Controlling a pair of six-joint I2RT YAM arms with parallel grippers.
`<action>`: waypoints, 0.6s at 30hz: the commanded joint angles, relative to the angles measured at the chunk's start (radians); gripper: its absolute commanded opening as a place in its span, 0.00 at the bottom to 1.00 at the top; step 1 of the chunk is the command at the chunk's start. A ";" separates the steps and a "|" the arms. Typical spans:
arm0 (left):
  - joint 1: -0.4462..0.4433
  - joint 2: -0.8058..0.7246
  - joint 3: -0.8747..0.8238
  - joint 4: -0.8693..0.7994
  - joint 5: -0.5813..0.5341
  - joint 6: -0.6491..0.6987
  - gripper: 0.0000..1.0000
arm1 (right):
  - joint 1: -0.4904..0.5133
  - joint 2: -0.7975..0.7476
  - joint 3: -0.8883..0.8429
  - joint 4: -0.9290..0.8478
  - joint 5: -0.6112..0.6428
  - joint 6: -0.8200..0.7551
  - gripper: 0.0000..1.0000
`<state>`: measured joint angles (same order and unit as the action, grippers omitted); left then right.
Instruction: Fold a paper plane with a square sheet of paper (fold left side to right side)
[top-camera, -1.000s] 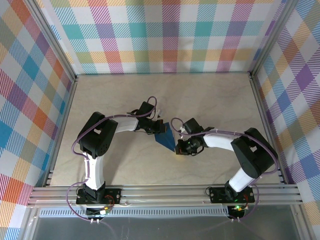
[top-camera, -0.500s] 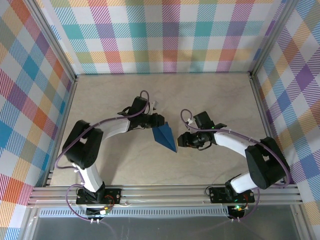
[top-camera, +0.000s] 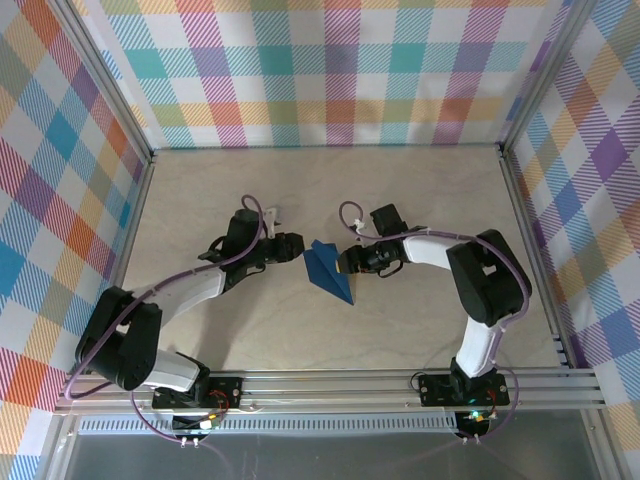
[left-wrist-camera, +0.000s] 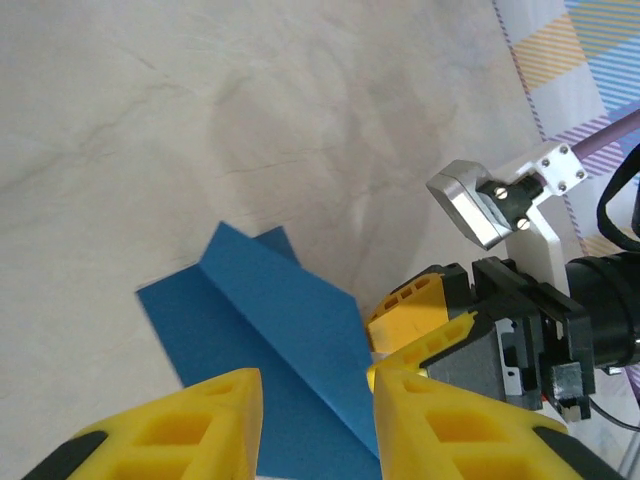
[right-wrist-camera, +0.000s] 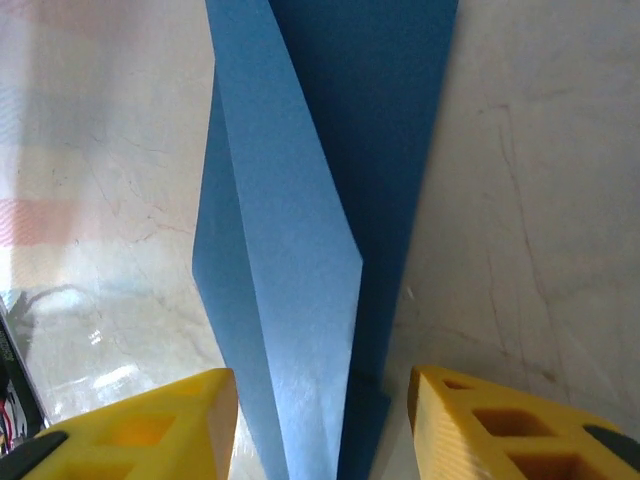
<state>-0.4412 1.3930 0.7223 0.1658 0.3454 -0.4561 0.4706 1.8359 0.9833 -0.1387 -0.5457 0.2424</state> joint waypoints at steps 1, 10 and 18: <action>0.018 -0.054 -0.030 0.042 -0.034 -0.015 0.36 | -0.003 0.022 0.007 0.066 -0.090 -0.014 0.43; 0.028 -0.218 -0.135 0.149 -0.104 -0.041 0.39 | -0.013 -0.107 -0.088 0.151 -0.108 0.025 0.01; 0.032 -0.330 -0.176 0.252 -0.022 -0.051 0.58 | -0.020 -0.299 -0.178 0.280 -0.166 0.072 0.00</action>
<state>-0.4225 1.0916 0.5705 0.3099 0.2745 -0.5026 0.4568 1.5921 0.8330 0.0490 -0.6495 0.2878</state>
